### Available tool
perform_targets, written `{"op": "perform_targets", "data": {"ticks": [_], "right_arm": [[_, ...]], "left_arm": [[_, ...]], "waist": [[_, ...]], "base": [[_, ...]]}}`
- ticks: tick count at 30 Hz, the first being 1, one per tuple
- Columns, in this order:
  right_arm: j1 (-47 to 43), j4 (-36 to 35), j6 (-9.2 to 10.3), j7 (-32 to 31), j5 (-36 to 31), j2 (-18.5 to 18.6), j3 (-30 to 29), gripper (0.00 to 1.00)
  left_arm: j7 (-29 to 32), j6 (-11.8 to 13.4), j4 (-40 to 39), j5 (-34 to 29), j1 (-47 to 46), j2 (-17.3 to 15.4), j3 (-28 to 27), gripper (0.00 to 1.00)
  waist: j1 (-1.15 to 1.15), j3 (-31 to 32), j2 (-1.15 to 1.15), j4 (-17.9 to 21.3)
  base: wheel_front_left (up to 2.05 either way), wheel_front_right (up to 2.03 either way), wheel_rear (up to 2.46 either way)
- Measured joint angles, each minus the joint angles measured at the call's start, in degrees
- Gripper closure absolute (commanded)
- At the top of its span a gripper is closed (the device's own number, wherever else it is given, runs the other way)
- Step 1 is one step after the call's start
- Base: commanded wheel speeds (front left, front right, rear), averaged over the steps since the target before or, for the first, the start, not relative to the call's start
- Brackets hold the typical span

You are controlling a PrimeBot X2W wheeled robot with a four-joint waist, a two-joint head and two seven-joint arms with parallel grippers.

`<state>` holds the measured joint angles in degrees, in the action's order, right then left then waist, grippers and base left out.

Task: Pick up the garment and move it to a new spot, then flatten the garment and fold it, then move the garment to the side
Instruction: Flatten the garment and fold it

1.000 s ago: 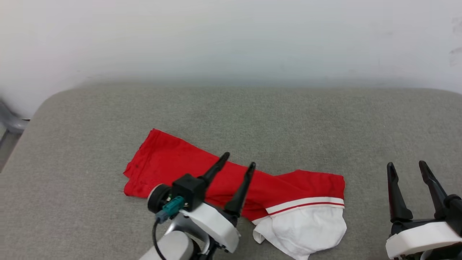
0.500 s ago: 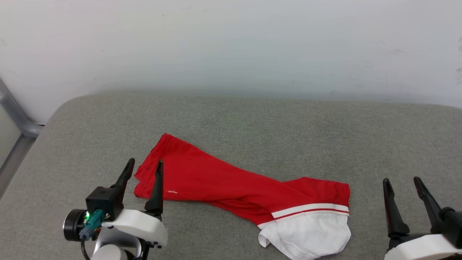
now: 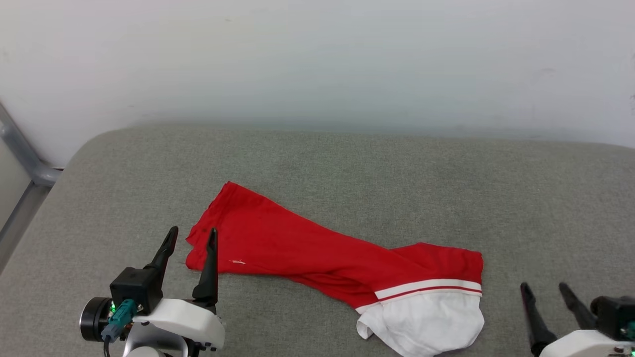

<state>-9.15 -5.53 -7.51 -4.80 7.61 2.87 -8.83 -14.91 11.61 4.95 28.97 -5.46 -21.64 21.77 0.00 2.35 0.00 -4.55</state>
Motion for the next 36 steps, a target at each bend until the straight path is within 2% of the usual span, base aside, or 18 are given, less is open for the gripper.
{"op": "perform_targets", "data": {"ticks": [4,7,10,13,18,19,20,21,24,28,34,36], "right_arm": [[-0.4,3.0,0.00,-13.0,0.8,0.0,0.6,0.00],[0.4,3.7,0.00,-22.8,1.0,0.1,3.2,0.00],[2.2,3.7,-0.01,-30.0,2.3,1.2,6.0,0.00],[3.6,4.2,0.00,-34.7,3.5,2.6,8.3,0.00],[5.8,6.9,0.00,-38.2,5.0,4.1,10.5,0.00],[6.6,9.0,0.00,-39.3,6.3,4.5,11.0,0.48],[6.7,9.6,0.00,-39.7,6.7,4.7,11.0,0.71],[6.9,10.0,0.02,-40.0,7.3,4.8,11.1,1.00],[7.5,10.3,0.01,-39.8,8.5,5.5,11.1,1.00],[8.8,8.5,0.00,-35.9,8.8,5.8,11.1,1.00],[14.6,2.3,0.00,-30.9,6.3,6.7,9.3,1.00],[19.6,2.2,-0.01,-29.7,4.4,6.6,7.4,1.00]], "left_arm": [[0.0,-0.4,-0.2,-0.3,-0.1,0.0,0.0,0.00],[0.0,-0.9,-0.5,-0.4,-0.5,0.2,0.0,0.00],[-0.1,-1.5,-1.1,-0.6,-1.5,0.6,0.1,0.00],[-0.1,-2.1,-1.5,-1.2,-2.8,1.2,0.1,0.00],[-0.1,-3.4,-1.7,-2.1,-4.4,2.3,-0.2,0.00],[-0.1,-4.1,-1.7,-2.5,-4.8,2.9,-0.7,0.00],[-0.1,-4.2,-1.7,-2.6,-4.9,3.1,-0.9,0.00],[-0.1,-4.5,-1.5,-2.7,-4.9,3.3,-1.3,0.00],[-0.1,-5.1,-1.1,-3.2,-4.9,3.9,-1.9,0.00],[-0.1,-5.6,-0.2,-4.0,-4.7,4.3,-2.3,0.00],[-0.1,-6.4,0.8,-4.8,-4.3,5.2,-2.5,0.00],[-0.1,-6.6,0.7,-5.1,-4.5,5.7,-2.7,0.00]], "waist": [[0.00,-0.9,0.00,-0.3],[0.00,-1.8,0.00,-0.6],[0.00,-3.3,0.00,-1.1],[0.00,-5.2,0.00,-1.6],[0.00,-7.9,0.00,-2.6],[0.00,-9.2,0.00,-3.0],[0.00,-9.5,0.00,-3.1],[0.00,-9.7,0.00,-3.1],[0.00,-9.9,0.00,-3.0],[0.00,-9.2,0.00,-2.5],[0.00,-7.9,0.00,-2.1],[0.00,-8.4,0.00,-2.1]], "base": [[0.00,0.00,0.00],[0.00,0.00,0.00],[0.00,0.00,0.00],[0.00,0.00,0.00],[0.00,0.00,0.00],[0.00,0.00,0.00],[0.00,0.00,0.00],[0.00,0.00,0.00],[0.00,0.00,0.00],[0.00,0.00,0.00],[0.00,0.00,0.00],[0.00,0.00,0.00]]}}
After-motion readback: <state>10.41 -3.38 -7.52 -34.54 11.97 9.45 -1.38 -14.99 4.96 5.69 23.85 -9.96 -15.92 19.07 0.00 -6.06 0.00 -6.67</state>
